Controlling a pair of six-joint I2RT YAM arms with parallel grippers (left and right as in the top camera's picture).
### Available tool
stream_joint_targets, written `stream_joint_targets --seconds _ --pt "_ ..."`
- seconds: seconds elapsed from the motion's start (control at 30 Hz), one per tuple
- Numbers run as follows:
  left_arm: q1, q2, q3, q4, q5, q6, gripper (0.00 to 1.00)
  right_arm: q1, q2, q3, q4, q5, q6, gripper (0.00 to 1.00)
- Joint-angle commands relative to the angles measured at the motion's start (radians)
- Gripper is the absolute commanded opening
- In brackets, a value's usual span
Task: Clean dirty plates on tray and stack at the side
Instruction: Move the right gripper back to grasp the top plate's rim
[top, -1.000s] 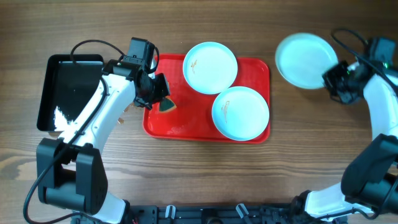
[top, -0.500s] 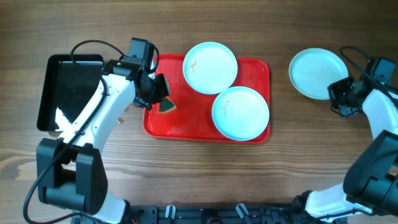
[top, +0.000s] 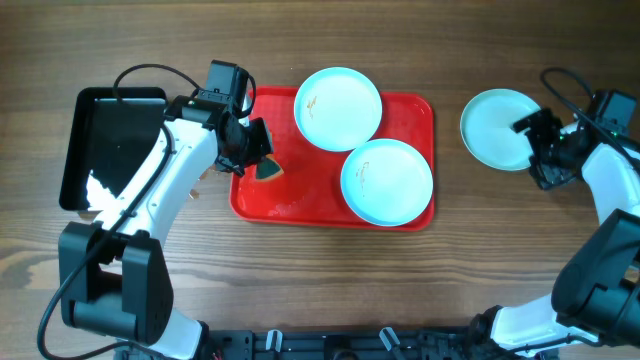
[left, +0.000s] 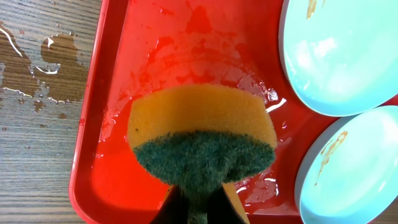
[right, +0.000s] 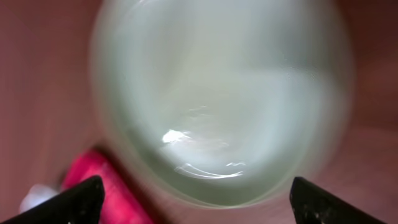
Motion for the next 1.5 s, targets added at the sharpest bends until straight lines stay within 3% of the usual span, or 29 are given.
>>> stream_joint_targets --seconds 0.0,0.07,0.13,0.3,0.43,0.63,0.87,0.93,1.0,1.1,1.2,1.27,1.47 --pt "0.001 0.005 -0.006 0.012 -0.007 0.016 0.04 0.100 -0.012 0.016 0.012 -0.345 -0.222 0.85" --pt "0.001 0.005 -0.006 0.012 -0.007 0.016 0.04 0.179 -0.012 0.052 -0.014 -0.339 -0.249 0.78" --pt "0.001 0.005 -0.006 0.012 -0.007 0.016 0.04 0.276 -0.012 0.107 -0.063 -0.280 -0.277 0.78" --pt "0.001 0.005 -0.006 0.012 -0.007 0.016 0.04 0.531 0.005 0.303 -0.254 0.029 -0.330 0.95" --pt "0.001 0.005 -0.006 0.012 -0.007 0.016 0.04 0.685 0.072 0.475 -0.396 0.225 -0.368 0.97" --pt "0.001 0.005 -0.006 0.011 -0.006 0.016 0.04 0.742 0.209 0.522 -0.345 0.406 -0.322 0.99" --pt "0.001 0.005 -0.006 0.012 -0.007 0.016 0.04 0.741 0.377 0.522 -0.199 0.370 -0.285 1.00" --pt "0.001 0.005 -0.006 0.011 -0.007 0.016 0.04 0.741 0.402 0.522 -0.165 0.333 -0.280 0.94" --pt "0.001 0.005 -0.006 0.011 -0.007 0.016 0.04 0.741 0.422 0.522 -0.143 0.328 -0.263 0.77" --pt "0.001 0.005 -0.006 0.007 -0.007 0.016 0.04 0.741 0.445 0.522 -0.117 0.328 -0.247 0.68" --pt "0.001 0.005 -0.006 0.004 -0.007 0.016 0.04 0.740 0.449 0.522 -0.107 0.328 -0.243 0.53" --pt "0.001 0.005 -0.006 0.004 -0.007 0.016 0.04 0.741 0.449 0.522 -0.103 0.328 -0.239 0.47" --pt "0.001 0.005 -0.006 0.005 -0.007 0.016 0.04 0.741 0.450 0.504 -0.081 0.339 -0.221 0.47"
